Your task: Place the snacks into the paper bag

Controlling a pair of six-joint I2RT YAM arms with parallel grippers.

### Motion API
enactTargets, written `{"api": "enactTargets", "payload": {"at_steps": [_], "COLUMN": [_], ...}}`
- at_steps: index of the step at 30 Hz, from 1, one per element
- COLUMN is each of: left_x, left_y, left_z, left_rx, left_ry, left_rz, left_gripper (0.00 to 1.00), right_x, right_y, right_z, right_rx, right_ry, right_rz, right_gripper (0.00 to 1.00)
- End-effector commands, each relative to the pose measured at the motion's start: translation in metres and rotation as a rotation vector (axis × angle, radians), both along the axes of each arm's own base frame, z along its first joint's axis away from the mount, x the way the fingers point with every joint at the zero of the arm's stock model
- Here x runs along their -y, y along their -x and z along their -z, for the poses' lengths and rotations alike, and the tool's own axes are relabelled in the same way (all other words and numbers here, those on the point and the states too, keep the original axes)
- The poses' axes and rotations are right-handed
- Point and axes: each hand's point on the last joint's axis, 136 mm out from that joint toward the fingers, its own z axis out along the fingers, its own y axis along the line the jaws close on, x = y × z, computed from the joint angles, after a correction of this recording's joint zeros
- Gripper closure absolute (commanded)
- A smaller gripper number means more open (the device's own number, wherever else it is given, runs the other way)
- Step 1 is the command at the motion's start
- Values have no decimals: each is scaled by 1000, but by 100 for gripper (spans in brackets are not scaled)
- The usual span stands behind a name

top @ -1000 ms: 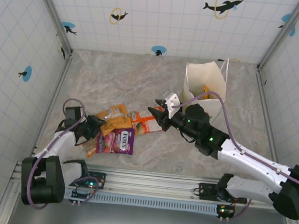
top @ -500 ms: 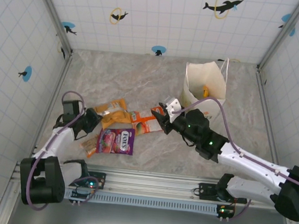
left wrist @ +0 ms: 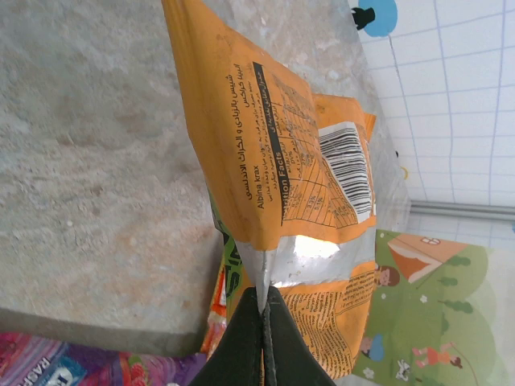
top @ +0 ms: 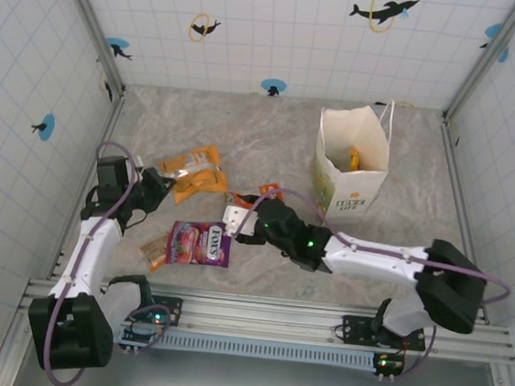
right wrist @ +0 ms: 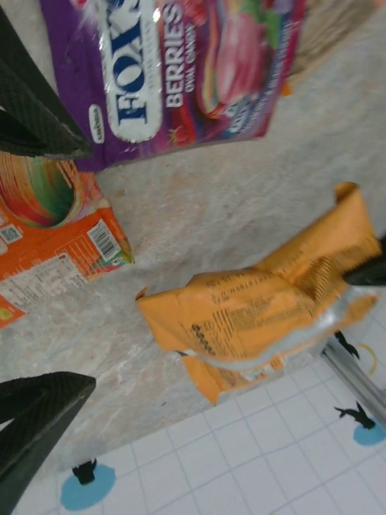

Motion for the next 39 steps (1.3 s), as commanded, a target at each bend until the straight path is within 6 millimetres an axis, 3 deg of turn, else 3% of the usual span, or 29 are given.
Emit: {"api": "enactTargets", "payload": {"at_steps": [1,7,20,26,33,39], "left_x": [11,31,72,77,80,80], "left_y": [6,5,1,1,2,2], "left_z": [-10,-11,-11,-14,-9,-8], "left_rx": [-18,-28,-19,-14,-23,-22], "left_ry": [54,86,115,119,119,113], "left_rz": [16,49,122,135,139,137], "left_gripper": [100,100,100,100,100,92], "right_x": [-22,-49,-63,-58,-56,-55], "right_y": [-19,-26,-58,-67,-62,-57], "right_z": [-18,-6,7,11,4,-2], "right_rx": [209,297,382,412,412,418], "right_ry": [59,144,215,243,223,203], "right_rz": [-2,-13,96,130,91,71], "right_gripper": [28,26,27,55,75,89]}}
